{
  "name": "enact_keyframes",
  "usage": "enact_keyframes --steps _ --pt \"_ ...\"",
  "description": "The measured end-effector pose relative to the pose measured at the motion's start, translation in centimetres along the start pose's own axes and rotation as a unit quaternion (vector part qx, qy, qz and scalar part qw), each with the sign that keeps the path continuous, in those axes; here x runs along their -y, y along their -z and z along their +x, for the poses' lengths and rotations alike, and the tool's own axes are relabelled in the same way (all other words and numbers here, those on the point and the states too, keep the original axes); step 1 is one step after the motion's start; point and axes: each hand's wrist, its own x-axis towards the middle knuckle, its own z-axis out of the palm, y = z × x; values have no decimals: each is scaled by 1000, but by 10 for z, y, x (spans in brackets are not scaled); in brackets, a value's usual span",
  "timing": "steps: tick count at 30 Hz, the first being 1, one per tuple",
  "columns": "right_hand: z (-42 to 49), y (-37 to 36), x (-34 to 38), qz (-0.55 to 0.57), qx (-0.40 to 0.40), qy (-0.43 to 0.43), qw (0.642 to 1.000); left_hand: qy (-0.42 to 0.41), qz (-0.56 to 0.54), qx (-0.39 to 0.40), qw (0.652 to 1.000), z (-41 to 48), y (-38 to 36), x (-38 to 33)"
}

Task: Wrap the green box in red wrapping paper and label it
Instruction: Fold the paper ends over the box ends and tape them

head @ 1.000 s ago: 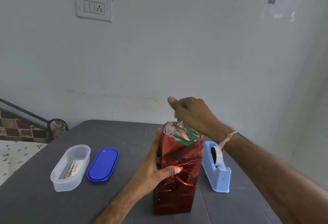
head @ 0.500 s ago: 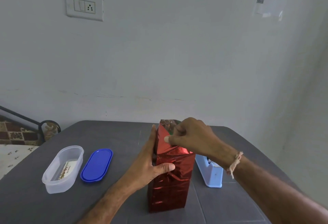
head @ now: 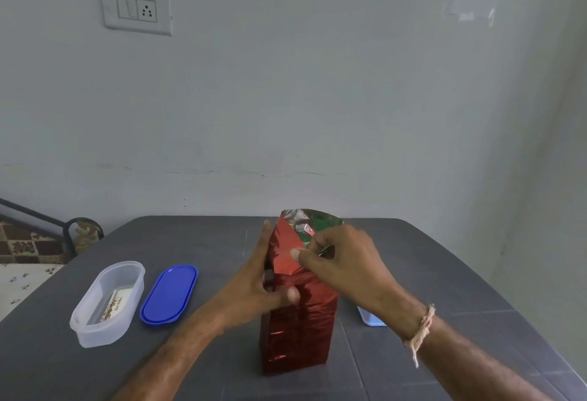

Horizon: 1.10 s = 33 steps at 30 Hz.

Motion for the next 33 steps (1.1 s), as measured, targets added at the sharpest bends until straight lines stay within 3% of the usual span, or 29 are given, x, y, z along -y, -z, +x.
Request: enact_keyframes --steps 2,8,26,33 --pt "-4 -1 0 2 -6 -6 1000 10 16 -28 999 -2 7 0" --pt "-7 -1 3 17 -8 -21 1000 36 -85 -154 984 17 6 -15" --pt "-33 -40 -35 26 -156 -9 987 94 -73 -131 984 47 13 -21" --pt "-32 -44 -36 41 -166 14 985 84 -57 -141 985 52 14 -22"
